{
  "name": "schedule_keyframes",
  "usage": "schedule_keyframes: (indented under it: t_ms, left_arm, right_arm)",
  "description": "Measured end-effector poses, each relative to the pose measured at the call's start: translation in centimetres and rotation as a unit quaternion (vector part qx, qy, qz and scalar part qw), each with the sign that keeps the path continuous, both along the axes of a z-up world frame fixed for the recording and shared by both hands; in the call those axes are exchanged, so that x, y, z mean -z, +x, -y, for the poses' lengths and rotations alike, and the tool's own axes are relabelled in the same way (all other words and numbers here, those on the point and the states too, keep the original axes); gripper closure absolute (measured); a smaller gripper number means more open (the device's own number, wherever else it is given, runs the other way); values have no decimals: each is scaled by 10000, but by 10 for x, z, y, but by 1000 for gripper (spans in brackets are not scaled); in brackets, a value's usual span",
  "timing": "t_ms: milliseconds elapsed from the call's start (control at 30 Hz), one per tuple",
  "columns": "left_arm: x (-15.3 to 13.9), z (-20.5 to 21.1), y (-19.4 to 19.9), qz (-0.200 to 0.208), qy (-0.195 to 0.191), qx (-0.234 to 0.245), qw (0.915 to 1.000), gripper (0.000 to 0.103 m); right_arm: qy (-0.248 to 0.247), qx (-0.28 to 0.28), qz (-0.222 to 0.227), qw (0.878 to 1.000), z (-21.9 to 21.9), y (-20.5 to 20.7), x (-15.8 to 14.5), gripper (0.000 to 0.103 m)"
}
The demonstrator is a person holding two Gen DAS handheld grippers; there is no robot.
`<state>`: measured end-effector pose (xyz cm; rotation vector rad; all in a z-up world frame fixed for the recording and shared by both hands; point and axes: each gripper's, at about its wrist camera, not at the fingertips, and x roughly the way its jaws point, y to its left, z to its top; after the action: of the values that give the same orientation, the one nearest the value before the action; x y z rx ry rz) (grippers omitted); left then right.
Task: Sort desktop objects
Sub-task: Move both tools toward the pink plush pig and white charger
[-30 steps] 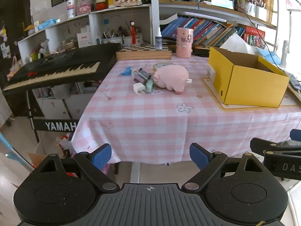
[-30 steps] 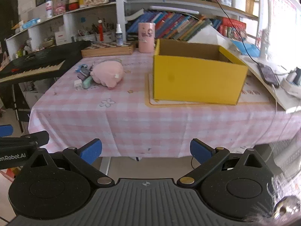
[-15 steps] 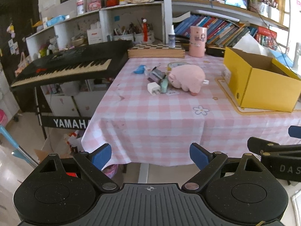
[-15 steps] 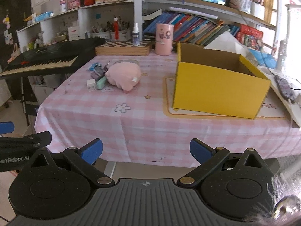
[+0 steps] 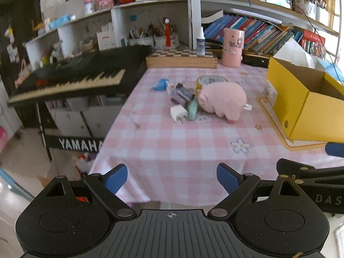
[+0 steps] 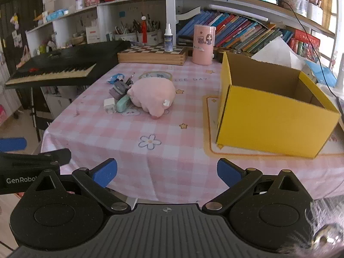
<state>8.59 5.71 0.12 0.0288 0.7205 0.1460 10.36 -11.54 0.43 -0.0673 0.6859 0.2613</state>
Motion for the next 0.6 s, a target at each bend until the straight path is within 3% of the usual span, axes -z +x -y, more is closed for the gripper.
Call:
schedule_keyframes:
  t_ms: [100, 300, 600]
  left_arm:
    - [-1, -4, 7, -1, -34, -3, 10000, 11]
    - [1, 0, 25, 0, 444, 93, 9990, 11]
    - [8, -15, 58, -84, -98, -118, 9998, 12]
  right_arm:
    - [22, -57, 35, 10000, -3, 12, -5, 2]
    - [72, -348, 118, 9993, -12, 36, -12, 2]
    - [218, -666, 339, 9970, -18, 78, -19, 4]
